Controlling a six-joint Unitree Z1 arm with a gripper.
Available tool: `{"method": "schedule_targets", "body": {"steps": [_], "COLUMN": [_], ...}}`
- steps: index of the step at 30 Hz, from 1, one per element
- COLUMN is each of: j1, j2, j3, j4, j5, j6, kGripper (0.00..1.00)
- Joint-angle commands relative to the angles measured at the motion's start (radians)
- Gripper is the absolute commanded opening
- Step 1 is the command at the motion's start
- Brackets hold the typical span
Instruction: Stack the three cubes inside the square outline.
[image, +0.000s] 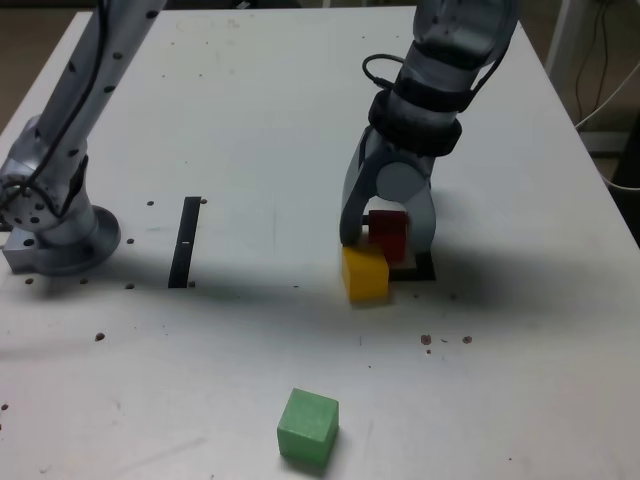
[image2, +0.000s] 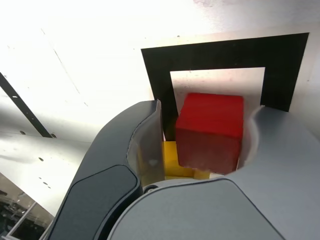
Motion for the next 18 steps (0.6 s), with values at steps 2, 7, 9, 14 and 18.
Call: {"method": "schedule_targets", "body": {"steps": [2,7,9,14,18], "j1": [-0.002,-0.002,-0.002,-0.003,-0.007], "j2": [-0.004,-0.009,-0.014,-0.042,-0.075], "j3": [0.007,0.014,0.016,0.021,0.028], "j4": [-0.004,-0.008,-0.008,-0.005,0.003], "j5": [-0.002,-0.002,0.0,0.016,0.032], "j6": [0.001,0.001,0.001,0.001,0.0], "kGripper": [0.96,0.98,0.98,0.99,0.99]}}
